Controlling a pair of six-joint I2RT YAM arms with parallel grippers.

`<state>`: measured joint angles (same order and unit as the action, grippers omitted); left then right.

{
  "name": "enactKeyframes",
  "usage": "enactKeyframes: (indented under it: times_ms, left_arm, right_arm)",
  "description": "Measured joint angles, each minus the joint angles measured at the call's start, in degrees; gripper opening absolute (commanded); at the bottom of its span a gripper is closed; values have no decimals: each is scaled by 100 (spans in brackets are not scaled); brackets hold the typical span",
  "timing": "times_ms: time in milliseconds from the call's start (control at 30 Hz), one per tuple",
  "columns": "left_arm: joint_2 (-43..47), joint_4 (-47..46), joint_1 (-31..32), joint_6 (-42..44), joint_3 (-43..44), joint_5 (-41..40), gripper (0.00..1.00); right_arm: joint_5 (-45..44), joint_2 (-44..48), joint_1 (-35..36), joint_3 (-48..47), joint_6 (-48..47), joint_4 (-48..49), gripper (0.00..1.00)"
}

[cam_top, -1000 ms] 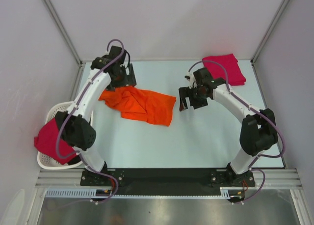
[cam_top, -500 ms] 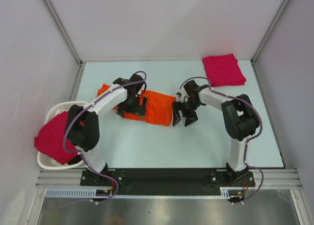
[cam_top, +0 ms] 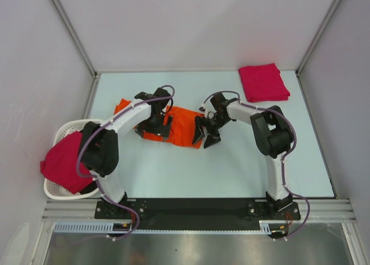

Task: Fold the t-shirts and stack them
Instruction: Flatten out the tshirt

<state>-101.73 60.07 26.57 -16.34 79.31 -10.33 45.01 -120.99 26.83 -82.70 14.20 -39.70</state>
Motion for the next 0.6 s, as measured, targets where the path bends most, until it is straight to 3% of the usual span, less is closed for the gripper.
enactKeyframes:
  times_ms: [167, 200, 267, 333, 367, 533, 600]
  left_arm:
    - [-7, -2, 0, 39, 0, -4, 99]
    - [-11, -2, 0, 42, 0, -4, 99]
    - [-22, -2, 0, 42, 0, -11, 98]
    - [-22, -2, 0, 42, 0, -26, 97]
    - [-22, 0, 0, 44, 0, -37, 94]
    - [-24, -2, 0, 52, 0, -57, 42]
    - [-46, 9, 2, 66, 24, -2, 52]
  right_arm:
    - [144, -304, 138, -358, 131, 26, 67]
    - [127, -387, 188, -450, 168, 59, 57]
    - [76, -520, 256, -612, 201, 74, 44]
    - [35, -669, 306, -750, 238, 92, 13]
    - [2, -741, 323, -817, 219, 92, 6]
    - [-140, -909, 343, -984, 225, -22, 3]
    - [-177, -907, 328, -1010, 179, -87, 3]
